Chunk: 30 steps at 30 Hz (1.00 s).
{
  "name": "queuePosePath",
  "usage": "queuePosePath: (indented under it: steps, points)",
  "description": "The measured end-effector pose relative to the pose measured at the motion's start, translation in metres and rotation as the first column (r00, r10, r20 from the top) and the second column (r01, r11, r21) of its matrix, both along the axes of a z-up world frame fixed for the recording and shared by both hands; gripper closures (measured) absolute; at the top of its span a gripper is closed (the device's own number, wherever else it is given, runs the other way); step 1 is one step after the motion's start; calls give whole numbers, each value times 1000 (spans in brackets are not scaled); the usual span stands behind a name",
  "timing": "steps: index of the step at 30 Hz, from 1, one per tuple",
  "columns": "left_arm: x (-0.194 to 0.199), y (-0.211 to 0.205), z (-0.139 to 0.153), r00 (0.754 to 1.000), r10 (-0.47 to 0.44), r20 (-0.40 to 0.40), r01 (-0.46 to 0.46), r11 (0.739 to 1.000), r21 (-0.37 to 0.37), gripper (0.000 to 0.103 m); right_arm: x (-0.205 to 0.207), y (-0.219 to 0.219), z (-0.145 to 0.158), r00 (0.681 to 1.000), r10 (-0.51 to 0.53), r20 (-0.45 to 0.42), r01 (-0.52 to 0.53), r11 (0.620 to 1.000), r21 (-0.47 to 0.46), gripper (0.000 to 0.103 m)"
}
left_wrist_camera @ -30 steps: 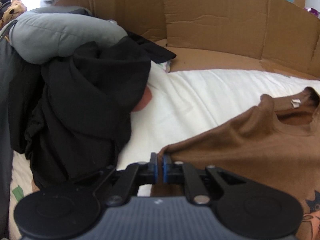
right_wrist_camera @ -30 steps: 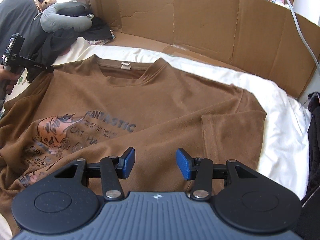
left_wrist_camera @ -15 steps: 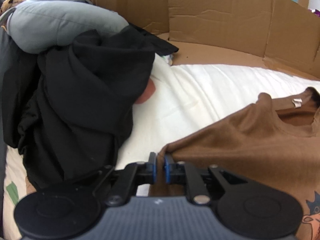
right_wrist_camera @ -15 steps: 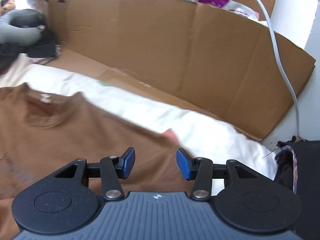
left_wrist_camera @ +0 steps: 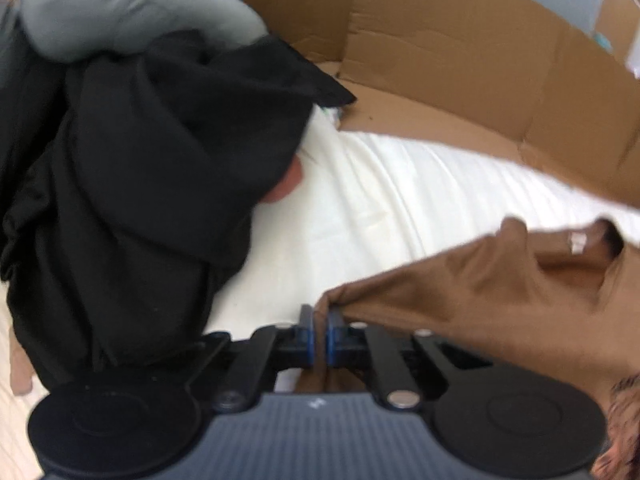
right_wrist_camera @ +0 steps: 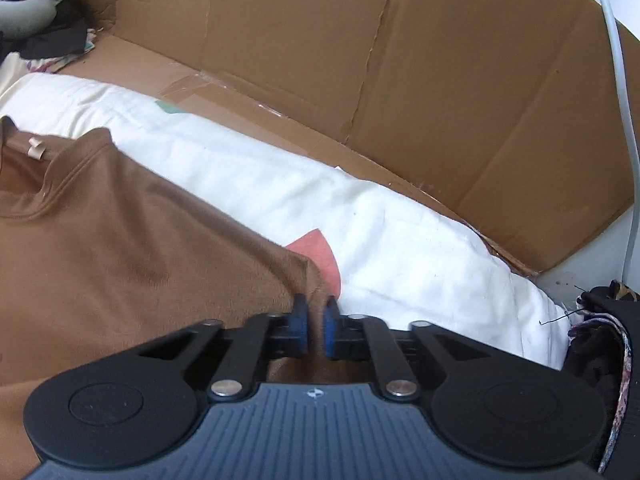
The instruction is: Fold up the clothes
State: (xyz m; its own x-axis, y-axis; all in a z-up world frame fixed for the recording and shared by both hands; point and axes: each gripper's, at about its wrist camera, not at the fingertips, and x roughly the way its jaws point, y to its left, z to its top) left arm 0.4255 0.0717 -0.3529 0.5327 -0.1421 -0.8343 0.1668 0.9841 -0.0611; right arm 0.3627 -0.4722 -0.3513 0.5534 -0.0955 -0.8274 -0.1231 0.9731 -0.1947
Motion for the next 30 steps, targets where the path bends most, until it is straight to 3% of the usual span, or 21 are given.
queuePosePath:
  steps: [9, 13, 15, 17, 18, 19, 21, 25, 30]
  points:
    - [-9, 7, 17, 995, 48, 85, -55, 996, 77, 97, 19, 14, 20, 997, 21, 68, -17, 998, -67, 100]
    - [-5, 12, 10, 996, 66, 58, -72, 992, 99, 97, 36, 23, 20, 997, 23, 72, -15, 995, -100, 100]
    - [2, 9, 0, 998, 62, 13, -63, 990, 125, 91, 46, 27, 8, 999, 37, 9, -36, 994, -106, 98]
    - [3, 5, 0, 997, 78, 29, -81, 988, 129, 84, 52, 30, -1, 998, 55, -31, -58, 992, -109, 95]
    - [3, 3, 2, 996, 85, 36, -89, 987, 132, 79, 51, 31, 1, 998, 56, -18, -57, 992, -117, 82]
    - [2, 0, 5, 995, 83, 47, -89, 986, 144, 71, 51, 31, 3, 998, 56, -4, -56, 991, -123, 78]
    - [-1, -7, 15, 995, 52, 89, -65, 986, 152, 69, 47, 31, 16, 997, 55, 51, -50, 994, -100, 72]
    - [-2, -23, 33, 989, -31, 146, 10, 990, 141, 66, 45, 37, 32, 990, 98, 106, -96, 995, -23, 72]
    - [3, -55, 39, 984, -142, 108, 129, 984, 122, 62, 59, 63, 34, 979, 174, 107, -178, 984, 26, 71]
